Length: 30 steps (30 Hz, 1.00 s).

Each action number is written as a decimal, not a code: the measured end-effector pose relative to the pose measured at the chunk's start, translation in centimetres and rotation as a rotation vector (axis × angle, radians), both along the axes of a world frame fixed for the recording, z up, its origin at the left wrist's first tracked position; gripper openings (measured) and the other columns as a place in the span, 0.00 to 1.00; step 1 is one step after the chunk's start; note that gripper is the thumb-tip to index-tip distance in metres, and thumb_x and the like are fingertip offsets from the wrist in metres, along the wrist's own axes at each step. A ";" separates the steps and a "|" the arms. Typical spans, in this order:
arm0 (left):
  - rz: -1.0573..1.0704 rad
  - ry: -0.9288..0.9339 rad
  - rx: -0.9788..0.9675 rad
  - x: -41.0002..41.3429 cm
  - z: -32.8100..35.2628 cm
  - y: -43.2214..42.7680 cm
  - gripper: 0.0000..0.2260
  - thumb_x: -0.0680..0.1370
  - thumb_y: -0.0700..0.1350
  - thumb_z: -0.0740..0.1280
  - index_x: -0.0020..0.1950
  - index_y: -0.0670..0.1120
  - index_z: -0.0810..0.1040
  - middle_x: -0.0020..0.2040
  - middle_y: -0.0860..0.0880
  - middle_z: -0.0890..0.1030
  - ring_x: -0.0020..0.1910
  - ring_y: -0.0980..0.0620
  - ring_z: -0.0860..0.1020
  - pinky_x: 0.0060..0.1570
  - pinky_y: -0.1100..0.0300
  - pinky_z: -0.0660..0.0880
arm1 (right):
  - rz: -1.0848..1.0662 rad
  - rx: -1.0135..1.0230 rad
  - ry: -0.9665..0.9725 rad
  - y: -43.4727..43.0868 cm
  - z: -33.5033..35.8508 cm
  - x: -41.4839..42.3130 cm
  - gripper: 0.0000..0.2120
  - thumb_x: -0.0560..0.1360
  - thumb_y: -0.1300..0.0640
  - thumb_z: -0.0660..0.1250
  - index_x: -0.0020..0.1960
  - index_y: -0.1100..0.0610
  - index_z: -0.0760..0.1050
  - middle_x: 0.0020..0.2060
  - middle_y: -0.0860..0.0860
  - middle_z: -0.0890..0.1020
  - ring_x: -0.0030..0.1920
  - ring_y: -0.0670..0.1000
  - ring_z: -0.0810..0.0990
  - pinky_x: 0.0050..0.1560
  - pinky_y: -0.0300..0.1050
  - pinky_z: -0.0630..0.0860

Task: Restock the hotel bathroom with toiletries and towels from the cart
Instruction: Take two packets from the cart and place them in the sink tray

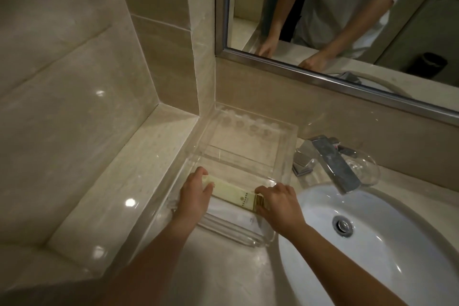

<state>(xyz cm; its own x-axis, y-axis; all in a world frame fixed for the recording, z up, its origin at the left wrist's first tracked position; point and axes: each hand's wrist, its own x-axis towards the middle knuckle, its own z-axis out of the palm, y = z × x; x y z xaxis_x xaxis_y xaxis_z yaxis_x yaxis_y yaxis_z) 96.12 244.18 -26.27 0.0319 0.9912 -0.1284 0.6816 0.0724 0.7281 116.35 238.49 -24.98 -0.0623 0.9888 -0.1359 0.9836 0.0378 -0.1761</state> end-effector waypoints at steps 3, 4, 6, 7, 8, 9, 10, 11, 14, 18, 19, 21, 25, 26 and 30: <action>-0.014 0.094 -0.002 0.5 -0.5 0.0 0.10 0.76 0.44 0.66 0.56 0.44 0.71 0.54 0.44 0.78 0.52 0.43 0.76 0.55 0.52 0.71 | 0.034 -0.005 -0.040 -0.1 -0.2 0.2 0.17 0.77 0.50 0.60 0.65 0.48 0.69 0.53 0.48 0.80 0.60 0.52 0.70 0.63 0.44 0.58; -0.026 0.137 0.002 0.8 -0.6 -0.1 0.11 0.76 0.44 0.66 0.57 0.45 0.70 0.54 0.44 0.77 0.52 0.44 0.75 0.57 0.52 0.69 | 0.047 -0.007 -0.060 -0.2 -0.2 0.2 0.16 0.77 0.51 0.59 0.65 0.48 0.70 0.54 0.48 0.80 0.60 0.52 0.70 0.64 0.44 0.57; -0.072 0.270 0.016 1.2 -1.0 -0.3 0.14 0.76 0.47 0.65 0.61 0.47 0.69 0.57 0.46 0.75 0.56 0.45 0.73 0.59 0.53 0.65 | 0.061 -0.015 -0.096 -0.3 -0.3 0.3 0.15 0.78 0.52 0.57 0.64 0.49 0.71 0.55 0.48 0.79 0.61 0.52 0.70 0.64 0.44 0.57; -0.099 0.350 0.023 1.3 -1.1 -0.4 0.17 0.76 0.48 0.65 0.63 0.49 0.67 0.60 0.47 0.73 0.59 0.47 0.71 0.60 0.54 0.64 | 0.066 -0.017 -0.110 -0.3 -0.2 0.3 0.15 0.78 0.53 0.56 0.63 0.49 0.72 0.56 0.48 0.78 0.61 0.52 0.70 0.65 0.44 0.57; -0.118 0.412 0.032 1.4 -1.2 -0.4 0.19 0.76 0.50 0.65 0.65 0.50 0.66 0.62 0.48 0.71 0.61 0.48 0.69 0.61 0.54 0.63 | 0.071 -0.016 -0.119 -0.3 -0.2 0.3 0.15 0.78 0.54 0.55 0.62 0.50 0.73 0.57 0.48 0.77 0.61 0.52 0.69 0.65 0.44 0.57; -0.132 0.448 0.040 1.4 -1.2 -0.5 0.20 0.76 0.51 0.65 0.66 0.51 0.65 0.64 0.48 0.69 0.63 0.48 0.67 0.62 0.54 0.62 | 0.074 -0.017 -0.122 -0.3 -0.2 0.3 0.15 0.78 0.54 0.55 0.62 0.50 0.73 0.57 0.48 0.77 0.61 0.51 0.69 0.65 0.44 0.57; -0.144 0.462 0.048 1.3 -1.2 -0.6 0.22 0.75 0.52 0.65 0.67 0.51 0.64 0.66 0.49 0.67 0.65 0.49 0.65 0.64 0.54 0.61 | 0.075 -0.019 -0.119 -0.3 -0.1 0.3 0.15 0.78 0.54 0.55 0.62 0.50 0.73 0.58 0.48 0.77 0.61 0.51 0.69 0.65 0.44 0.57; -0.161 0.463 0.058 1.3 -1.0 -0.6 0.22 0.76 0.52 0.64 0.68 0.51 0.64 0.68 0.49 0.65 0.67 0.49 0.63 0.65 0.54 0.60 | 0.075 -0.019 -0.114 -0.4 -0.1 0.4 0.15 0.79 0.54 0.55 0.62 0.51 0.73 0.58 0.48 0.76 0.62 0.52 0.69 0.65 0.45 0.57; -0.263 0.406 0.083 1.2 0.1 -0.9 0.18 0.77 0.52 0.62 0.66 0.50 0.67 0.68 0.50 0.65 0.66 0.50 0.64 0.65 0.55 0.60 | 0.077 -0.011 -0.081 -0.4 0.7 0.8 0.14 0.79 0.53 0.56 0.62 0.51 0.73 0.59 0.49 0.76 0.62 0.52 0.69 0.64 0.45 0.59; -0.477 0.174 -0.090 0.7 3.1 -2.0 0.10 0.78 0.50 0.62 0.57 0.47 0.72 0.59 0.49 0.75 0.56 0.51 0.73 0.58 0.55 0.71 | 0.104 -0.060 0.028 -0.3 2.8 0.9 0.13 0.79 0.52 0.58 0.61 0.52 0.74 0.56 0.50 0.79 0.58 0.52 0.74 0.58 0.45 0.68; -0.523 0.132 -0.147 0.5 3.9 -2.4 0.10 0.78 0.49 0.62 0.56 0.47 0.72 0.58 0.49 0.75 0.53 0.52 0.75 0.56 0.55 0.72 | 0.109 -0.084 0.073 -0.3 3.4 0.8 0.12 0.79 0.53 0.59 0.60 0.53 0.74 0.54 0.51 0.80 0.55 0.52 0.76 0.54 0.45 0.70; -0.584 0.132 -0.208 0.1 5.4 -3.2 0.10 0.78 0.50 0.62 0.57 0.48 0.72 0.58 0.50 0.75 0.51 0.53 0.75 0.54 0.57 0.73 | 0.107 -0.144 0.154 -0.3 4.4 0.7 0.12 0.79 0.53 0.59 0.59 0.53 0.75 0.52 0.51 0.81 0.51 0.52 0.78 0.50 0.45 0.74; -0.559 0.177 -0.320 -0.8 8.2 -5.3 0.12 0.78 0.52 0.61 0.59 0.49 0.72 0.54 0.52 0.75 0.49 0.53 0.75 0.54 0.58 0.73 | 0.168 -0.273 0.227 -1.0 6.1 0.6 0.11 0.78 0.53 0.60 0.57 0.53 0.76 0.52 0.51 0.81 0.51 0.52 0.79 0.50 0.45 0.75; -0.547 0.194 -0.346 -1.1 8.8 -5.9 0.11 0.78 0.52 0.61 0.58 0.49 0.72 0.52 0.53 0.75 0.48 0.54 0.75 0.53 0.59 0.73 | 0.193 -0.304 0.234 -1.2 6.4 0.5 0.11 0.78 0.53 0.60 0.57 0.54 0.76 0.53 0.52 0.81 0.51 0.52 0.79 0.51 0.46 0.75; -0.482 0.222 -0.382 -2.0 10.8 -9.1 0.09 0.78 0.52 0.60 0.54 0.49 0.73 0.49 0.53 0.75 0.45 0.55 0.74 0.50 0.60 0.71 | 0.296 -0.386 0.233 -2.2 8.0 0.0 0.12 0.78 0.52 0.61 0.58 0.54 0.76 0.54 0.53 0.80 0.52 0.52 0.78 0.55 0.48 0.75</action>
